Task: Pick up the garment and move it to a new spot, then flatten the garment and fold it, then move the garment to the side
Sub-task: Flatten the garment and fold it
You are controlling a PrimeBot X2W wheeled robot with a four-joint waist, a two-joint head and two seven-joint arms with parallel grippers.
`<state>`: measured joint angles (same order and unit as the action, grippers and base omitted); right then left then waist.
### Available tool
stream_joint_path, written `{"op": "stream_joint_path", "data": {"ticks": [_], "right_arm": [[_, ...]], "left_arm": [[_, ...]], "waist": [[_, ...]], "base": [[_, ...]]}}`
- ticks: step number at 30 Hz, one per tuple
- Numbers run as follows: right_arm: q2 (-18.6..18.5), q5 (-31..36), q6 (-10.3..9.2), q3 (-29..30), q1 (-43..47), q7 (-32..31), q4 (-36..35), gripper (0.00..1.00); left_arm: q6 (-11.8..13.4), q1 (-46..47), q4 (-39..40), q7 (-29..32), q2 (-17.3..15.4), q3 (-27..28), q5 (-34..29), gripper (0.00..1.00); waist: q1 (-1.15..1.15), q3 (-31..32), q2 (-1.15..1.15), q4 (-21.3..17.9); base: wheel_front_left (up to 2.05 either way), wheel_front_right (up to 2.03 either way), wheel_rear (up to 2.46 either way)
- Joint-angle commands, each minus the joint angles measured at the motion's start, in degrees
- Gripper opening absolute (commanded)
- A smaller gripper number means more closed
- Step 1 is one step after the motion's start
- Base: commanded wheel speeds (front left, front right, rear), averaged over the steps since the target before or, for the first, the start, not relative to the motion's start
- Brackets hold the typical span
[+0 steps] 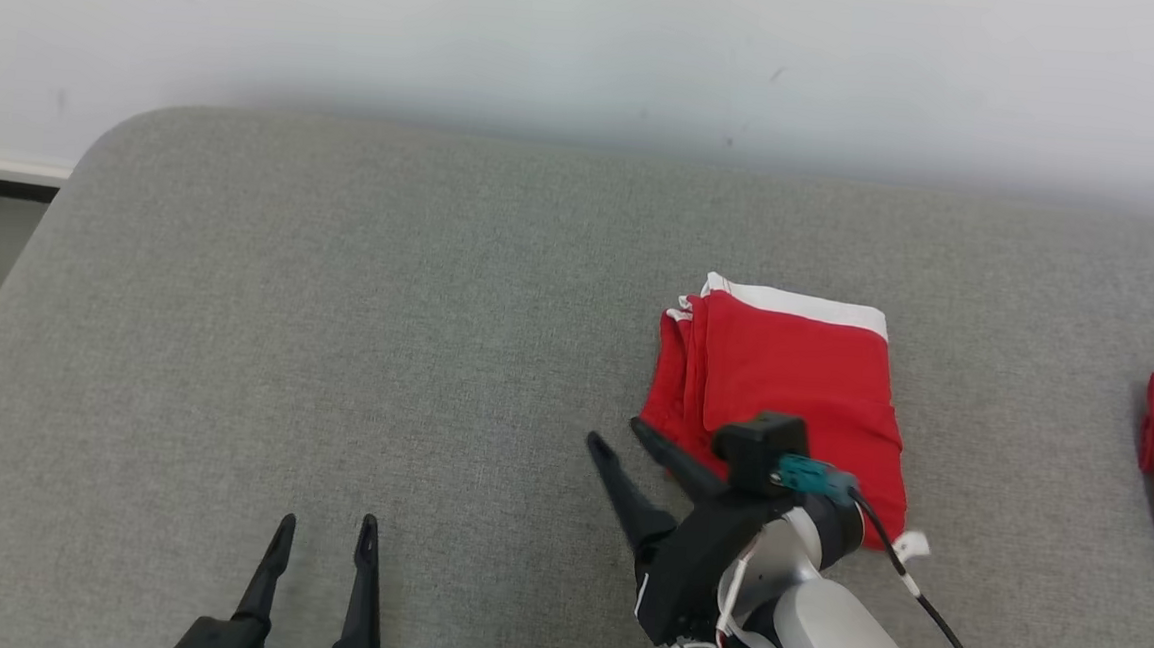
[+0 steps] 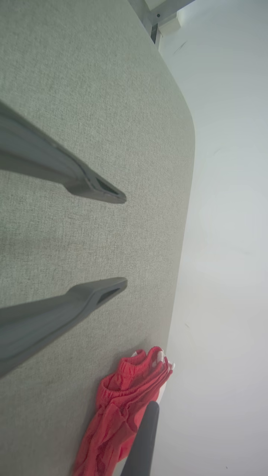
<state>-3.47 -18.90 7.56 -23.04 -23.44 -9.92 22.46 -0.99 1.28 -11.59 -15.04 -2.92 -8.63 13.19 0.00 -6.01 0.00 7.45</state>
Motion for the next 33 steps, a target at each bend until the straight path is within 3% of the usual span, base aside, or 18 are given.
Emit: {"op": "stream_joint_path", "data": {"ticks": [1,5,12,19,24,33], "right_arm": [[0.4,-1.4,-0.13,0.6,1.6,1.2,-1.4,1.00],[0.5,-2.8,-0.14,4.5,6.0,4.3,-6.6,1.00],[0.7,1.4,-0.13,16.1,14.9,9.0,-15.2,1.00],[0.7,6.6,-0.13,28.1,21.6,12.8,-19.4,1.00],[0.7,10.4,-0.13,31.3,24.4,15.4,-19.4,1.00],[0.6,13.8,-0.14,31.0,26.8,18.2,-15.1,1.00]], "left_arm": [[0.3,-0.9,0.3,-0.2,0.1,0.4,-0.4,1.00],[0.7,-2.0,0.9,-0.2,0.1,1.8,-0.7,1.00],[0.7,-4.0,2.0,-0.2,0.1,4.6,-1.7,1.00],[0.7,-5.2,3.1,-0.2,0.1,6.4,-2.2,1.00],[0.5,-5.7,3.2,-0.2,0.1,7.5,-2.5,1.00],[0.2,-7.3,2.4,-0.2,0.1,9.9,-3.0,1.00]], "waist": [[0.00,0.9,0.00,-0.4],[0.00,2.5,0.00,-1.4],[0.00,5.1,0.00,-3.4],[0.00,7.2,0.00,-5.2],[0.00,8.0,0.00,-6.3],[0.00,8.7,0.00,-8.7]], "base": [[0.00,0.00,0.00],[0.00,0.00,0.00],[0.00,0.00,0.00],[0.00,0.00,0.00],[0.00,0.00,0.00],[0.00,0.00,0.00]]}}
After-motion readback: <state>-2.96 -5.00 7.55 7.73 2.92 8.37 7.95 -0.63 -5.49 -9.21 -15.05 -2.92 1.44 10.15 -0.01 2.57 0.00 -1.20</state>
